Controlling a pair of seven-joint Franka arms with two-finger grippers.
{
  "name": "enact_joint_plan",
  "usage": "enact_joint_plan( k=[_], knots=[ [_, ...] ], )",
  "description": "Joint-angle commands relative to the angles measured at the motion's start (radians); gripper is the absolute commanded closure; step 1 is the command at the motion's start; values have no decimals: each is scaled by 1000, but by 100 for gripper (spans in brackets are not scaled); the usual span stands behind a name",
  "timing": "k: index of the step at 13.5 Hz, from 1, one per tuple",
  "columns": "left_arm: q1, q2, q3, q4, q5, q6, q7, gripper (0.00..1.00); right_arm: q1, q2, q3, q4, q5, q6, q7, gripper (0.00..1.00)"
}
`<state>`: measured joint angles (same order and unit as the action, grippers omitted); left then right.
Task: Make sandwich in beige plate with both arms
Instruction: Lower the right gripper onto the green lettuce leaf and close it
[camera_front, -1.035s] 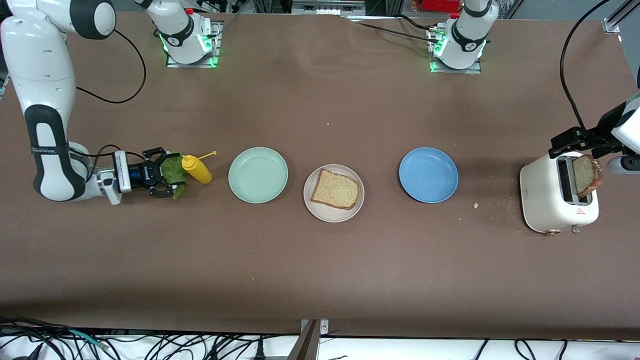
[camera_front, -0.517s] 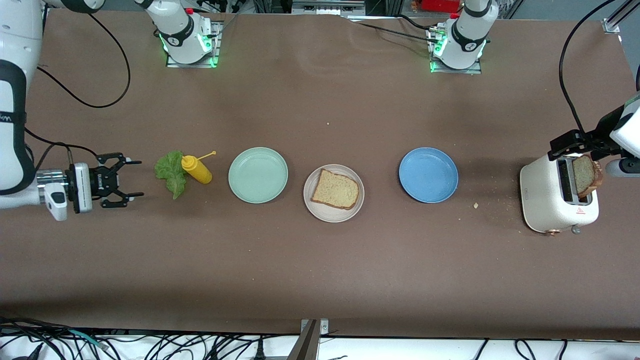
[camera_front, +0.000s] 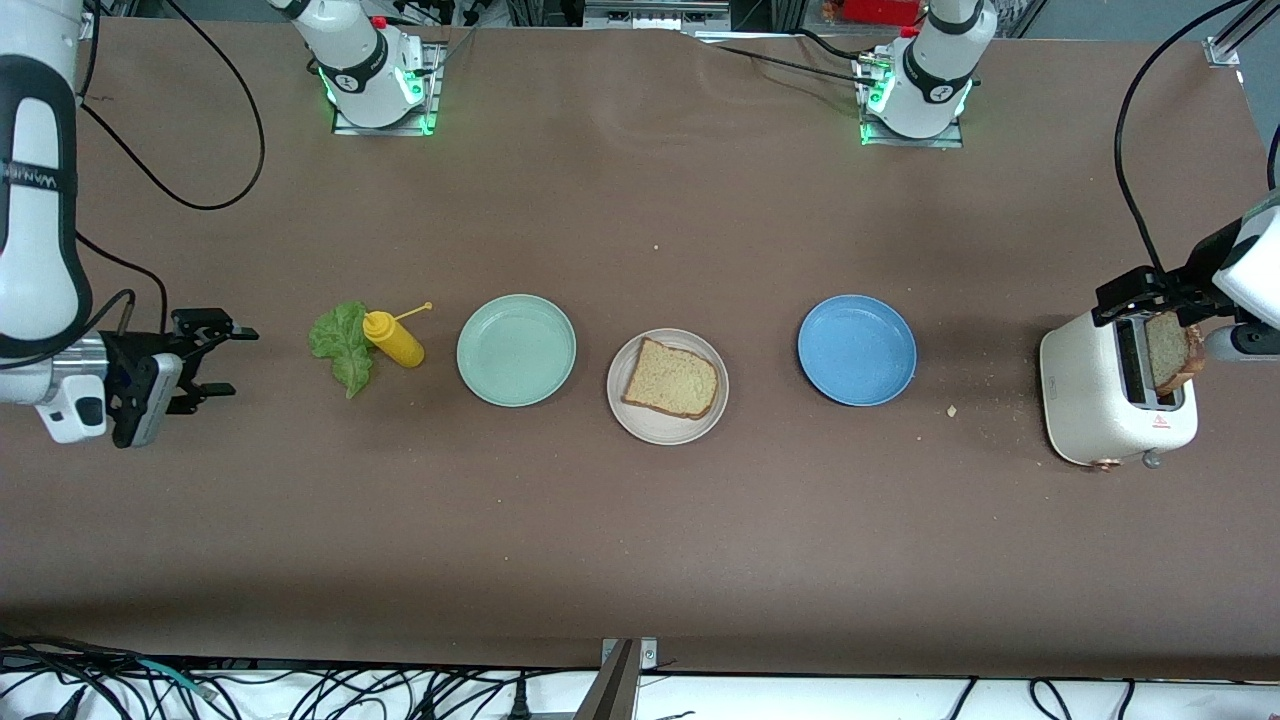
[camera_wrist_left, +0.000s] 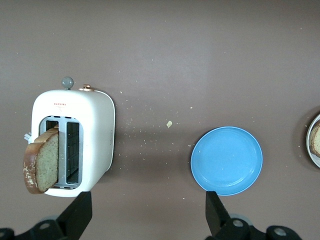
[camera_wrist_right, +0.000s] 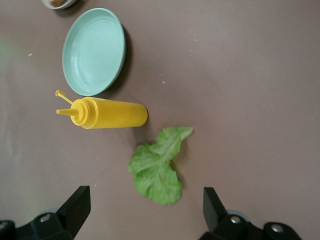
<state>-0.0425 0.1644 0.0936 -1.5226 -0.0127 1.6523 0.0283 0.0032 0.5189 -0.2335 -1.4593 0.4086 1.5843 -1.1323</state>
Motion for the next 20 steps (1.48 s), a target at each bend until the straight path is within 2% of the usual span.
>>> enact_joint_plan(
  k=[1,4,7,8,10,11,12,15,20],
  knots=[
    [3,4,-5,1,8,14,8,0,20,-50,2,-38,-98,-6,197,0],
    [4,3,-5,-1,8,12,10,0,70,-50,2,-110,-190,2,455,0],
    [4,3,-5,-2,8,11,10,0,119,-53,2,-224,-194,89,584,0],
    [4,3,-5,-2,8,11,10,0,123,-75,3,-304,-194,168,591,0],
    [4,3,-5,-1,8,9,10,0,138,-138,6,-525,-192,442,597,0],
    [4,3,-5,-1,7,9,10,0,156,-142,11,-597,-192,559,611,0],
    [6,3,-5,-1,7,9,10,0,164,-143,11,-633,-191,618,626,0],
    [6,3,-5,-1,8,9,10,0,169,-106,16,-638,-188,671,634,0],
    [6,3,-5,-2,8,10,10,0,170,-56,34,-633,-175,675,620,3]
  ],
)
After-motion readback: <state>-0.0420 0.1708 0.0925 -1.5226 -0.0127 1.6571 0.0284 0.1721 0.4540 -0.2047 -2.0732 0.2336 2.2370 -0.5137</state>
